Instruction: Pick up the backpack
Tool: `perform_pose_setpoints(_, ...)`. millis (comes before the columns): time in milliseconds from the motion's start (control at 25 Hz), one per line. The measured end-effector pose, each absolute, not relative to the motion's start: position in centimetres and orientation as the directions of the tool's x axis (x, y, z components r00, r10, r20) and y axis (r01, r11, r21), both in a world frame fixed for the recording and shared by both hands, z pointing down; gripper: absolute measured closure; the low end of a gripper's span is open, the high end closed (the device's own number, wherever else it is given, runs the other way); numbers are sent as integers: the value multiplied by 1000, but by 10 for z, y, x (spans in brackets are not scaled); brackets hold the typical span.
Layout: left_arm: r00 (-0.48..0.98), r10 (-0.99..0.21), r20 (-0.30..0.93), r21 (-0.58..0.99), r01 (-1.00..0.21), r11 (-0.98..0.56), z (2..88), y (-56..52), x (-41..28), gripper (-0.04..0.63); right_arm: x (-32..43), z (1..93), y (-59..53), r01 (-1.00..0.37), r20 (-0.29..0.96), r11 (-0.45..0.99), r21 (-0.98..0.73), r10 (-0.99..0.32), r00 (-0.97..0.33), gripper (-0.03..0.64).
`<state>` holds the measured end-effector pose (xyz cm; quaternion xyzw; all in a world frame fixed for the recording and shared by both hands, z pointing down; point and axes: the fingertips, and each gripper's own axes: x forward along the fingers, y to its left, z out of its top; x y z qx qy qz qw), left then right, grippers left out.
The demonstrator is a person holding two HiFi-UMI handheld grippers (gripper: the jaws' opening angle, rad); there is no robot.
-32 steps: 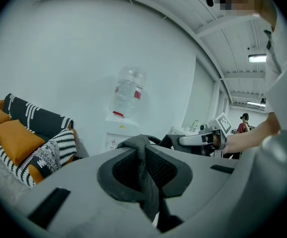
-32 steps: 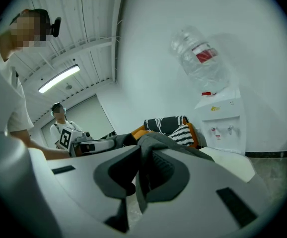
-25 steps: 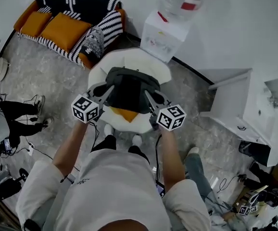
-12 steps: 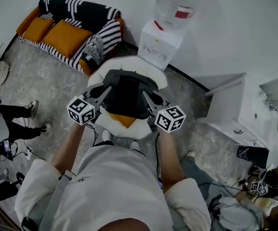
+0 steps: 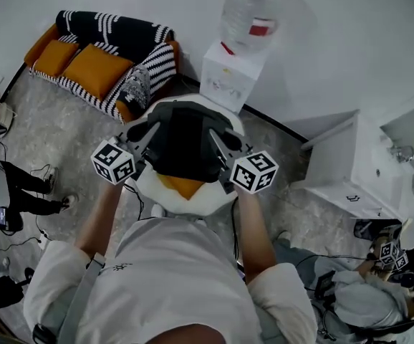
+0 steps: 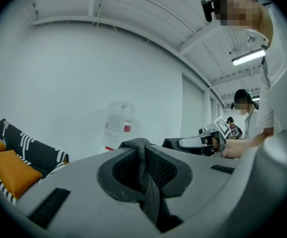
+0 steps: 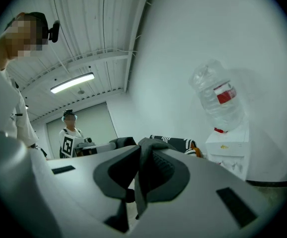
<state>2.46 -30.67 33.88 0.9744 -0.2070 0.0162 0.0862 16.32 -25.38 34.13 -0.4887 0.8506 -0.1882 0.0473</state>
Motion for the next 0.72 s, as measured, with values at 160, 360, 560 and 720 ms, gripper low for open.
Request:
perform_pose_setpoints(160,919,-393,30,130,-394,-910,314,-308,28,565,167,316,-255,-814,67,469,-343,-852,-520,580)
perform_pose_setpoints(360,924,-379,-41,99,-374,-922,278,-317,30,565,168,279,-261,-822,17,493,-287,-855,-519,580)
perform_pose_setpoints(560,929,-360,-86,54,-357,-933,245,-321,35,565,173,246,-265,-820,-36,510,-260,-853,-520,581)
perform_pose_setpoints(720,930,-358,-85,36,-357,-934,227,-341,60,565,198,231,-286,-814,-45,521,-255,-848,-529,581)
